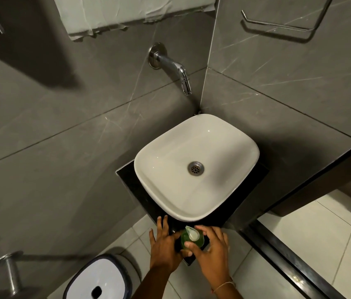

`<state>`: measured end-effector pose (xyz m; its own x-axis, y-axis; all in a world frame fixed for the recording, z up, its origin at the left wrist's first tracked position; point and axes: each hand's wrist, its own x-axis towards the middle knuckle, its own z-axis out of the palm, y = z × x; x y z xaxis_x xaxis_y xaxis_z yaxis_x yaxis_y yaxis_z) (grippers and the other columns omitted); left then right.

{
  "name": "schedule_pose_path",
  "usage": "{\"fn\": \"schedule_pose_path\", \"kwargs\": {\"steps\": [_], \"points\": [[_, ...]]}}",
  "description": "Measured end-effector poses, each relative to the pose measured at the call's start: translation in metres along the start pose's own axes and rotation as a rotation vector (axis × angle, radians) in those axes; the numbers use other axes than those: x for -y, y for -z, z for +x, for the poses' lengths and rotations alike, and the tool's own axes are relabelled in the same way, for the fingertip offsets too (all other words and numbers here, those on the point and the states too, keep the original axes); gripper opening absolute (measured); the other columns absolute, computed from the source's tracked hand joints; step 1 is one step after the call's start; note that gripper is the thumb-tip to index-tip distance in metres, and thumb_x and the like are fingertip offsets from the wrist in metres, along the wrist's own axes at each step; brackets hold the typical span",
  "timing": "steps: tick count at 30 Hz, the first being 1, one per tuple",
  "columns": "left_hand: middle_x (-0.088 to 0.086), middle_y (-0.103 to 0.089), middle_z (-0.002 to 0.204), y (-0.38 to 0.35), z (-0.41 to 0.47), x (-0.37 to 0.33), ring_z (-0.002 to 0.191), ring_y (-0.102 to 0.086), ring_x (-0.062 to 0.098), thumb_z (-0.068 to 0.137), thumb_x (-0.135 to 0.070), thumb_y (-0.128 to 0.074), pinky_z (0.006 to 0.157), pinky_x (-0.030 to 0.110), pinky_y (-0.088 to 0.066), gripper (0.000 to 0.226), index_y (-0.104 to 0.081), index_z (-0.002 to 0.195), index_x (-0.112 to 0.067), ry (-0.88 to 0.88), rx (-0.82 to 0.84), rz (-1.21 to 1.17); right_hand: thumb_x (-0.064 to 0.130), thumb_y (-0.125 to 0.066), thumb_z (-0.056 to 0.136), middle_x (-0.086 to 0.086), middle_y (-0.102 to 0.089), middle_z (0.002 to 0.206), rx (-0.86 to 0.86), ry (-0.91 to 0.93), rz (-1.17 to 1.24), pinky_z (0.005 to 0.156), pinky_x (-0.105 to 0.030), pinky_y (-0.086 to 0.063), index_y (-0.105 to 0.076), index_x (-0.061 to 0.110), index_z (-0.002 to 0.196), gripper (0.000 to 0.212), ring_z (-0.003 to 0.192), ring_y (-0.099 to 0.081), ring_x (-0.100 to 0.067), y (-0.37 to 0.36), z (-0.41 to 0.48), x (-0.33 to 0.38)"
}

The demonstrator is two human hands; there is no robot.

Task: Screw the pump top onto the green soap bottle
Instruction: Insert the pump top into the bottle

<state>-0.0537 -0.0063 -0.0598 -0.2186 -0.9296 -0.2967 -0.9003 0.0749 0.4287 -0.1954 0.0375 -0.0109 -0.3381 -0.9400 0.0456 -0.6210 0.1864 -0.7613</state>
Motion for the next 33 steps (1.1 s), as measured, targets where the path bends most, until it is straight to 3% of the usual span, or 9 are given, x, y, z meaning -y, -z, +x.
{"fn": "schedule_pose_path", "kwargs": {"steps": [2,4,8,12,15,18,24,29,33], "points": [[0.005,0.006,0.162,0.001,0.0,-0.001,0.143,0.026,0.023,0.066,-0.059,-0.072,0.117,0.056,0.005,0.068,-0.047,0.127,-0.049,0.003,-0.004,-0.007,0.039,-0.084,0.063,0.017,-0.054,0.095,0.015,0.027,-0.03,0.089,-0.039,-0.045,-0.07,0.043,0.105,0.044,0.099,-0.049,-0.017,0.001,0.002,-0.002],[0.004,0.006,0.162,0.002,0.0,-0.003,0.144,0.025,0.023,0.066,-0.061,-0.072,0.117,0.055,0.006,0.068,-0.046,0.128,-0.049,0.001,-0.004,-0.005,0.034,-0.087,0.06,0.015,-0.055,0.091,-0.015,-0.013,-0.032,0.087,-0.041,-0.046,-0.074,0.039,0.095,0.038,0.097,-0.051,-0.021,0.0,0.004,-0.001],[0.004,0.004,0.162,0.002,-0.002,-0.004,0.143,0.026,0.024,0.071,-0.055,-0.07,0.118,0.056,0.005,0.062,-0.046,0.128,-0.048,-0.001,-0.012,0.017,0.044,-0.087,0.053,0.016,-0.055,0.082,-0.072,-0.073,-0.036,0.08,-0.034,-0.034,-0.066,0.034,0.075,0.031,0.09,-0.048,-0.016,-0.008,0.002,0.003],[0.004,0.003,0.162,0.004,-0.003,-0.005,0.144,0.024,0.024,0.075,-0.048,-0.068,0.118,0.056,0.002,0.058,-0.047,0.129,-0.047,0.003,-0.024,0.021,0.046,-0.086,0.056,0.013,-0.055,0.079,-0.101,-0.132,-0.023,0.078,-0.035,-0.031,-0.06,0.034,0.072,0.033,0.089,-0.05,-0.017,-0.014,-0.002,0.006],[0.004,0.003,0.162,0.003,-0.003,-0.005,0.144,0.024,0.025,0.072,-0.052,-0.07,0.118,0.056,0.003,0.059,-0.049,0.127,-0.046,-0.001,-0.014,0.018,0.052,-0.074,0.066,0.016,-0.056,0.088,-0.072,-0.091,-0.004,0.08,-0.033,-0.028,-0.065,0.035,0.083,0.026,0.096,-0.048,-0.015,-0.01,-0.003,0.006],[0.004,0.003,0.162,0.0,-0.001,-0.004,0.144,0.024,0.024,0.069,-0.059,-0.07,0.118,0.055,0.006,0.062,-0.05,0.126,-0.045,0.006,-0.01,0.009,0.061,-0.053,0.076,0.018,-0.052,0.1,0.016,0.028,-0.071,0.084,-0.029,-0.022,-0.067,0.043,0.105,0.037,0.105,-0.043,-0.01,0.0,-0.001,0.0],[0.004,0.003,0.162,-0.002,0.001,-0.003,0.144,0.024,0.023,0.066,-0.062,-0.071,0.117,0.055,0.006,0.063,-0.054,0.123,-0.042,0.018,-0.017,0.007,0.047,-0.056,0.084,0.015,-0.052,0.1,0.136,0.122,-0.145,0.085,-0.028,-0.021,-0.061,0.047,0.117,0.033,0.108,-0.04,-0.009,0.007,0.005,-0.008],[0.004,0.005,0.162,-0.001,0.0,-0.003,0.143,0.026,0.023,0.068,-0.061,-0.07,0.118,0.056,0.006,0.066,-0.048,0.129,-0.045,0.017,-0.007,0.006,0.052,-0.067,0.069,0.014,-0.054,0.097,0.033,0.009,-0.063,0.086,-0.03,-0.025,-0.07,0.037,0.094,0.029,0.104,-0.044,-0.012,0.001,0.004,-0.005],[0.004,0.003,0.162,-0.001,-0.002,-0.003,0.143,0.025,0.023,0.071,-0.059,-0.069,0.117,0.055,0.007,0.065,-0.046,0.13,-0.046,0.005,-0.016,-0.003,0.047,-0.077,0.061,0.012,-0.057,0.086,-0.024,-0.064,0.004,0.082,-0.035,-0.033,-0.063,0.032,0.077,0.026,0.096,-0.048,-0.015,-0.007,0.001,-0.003]]}}
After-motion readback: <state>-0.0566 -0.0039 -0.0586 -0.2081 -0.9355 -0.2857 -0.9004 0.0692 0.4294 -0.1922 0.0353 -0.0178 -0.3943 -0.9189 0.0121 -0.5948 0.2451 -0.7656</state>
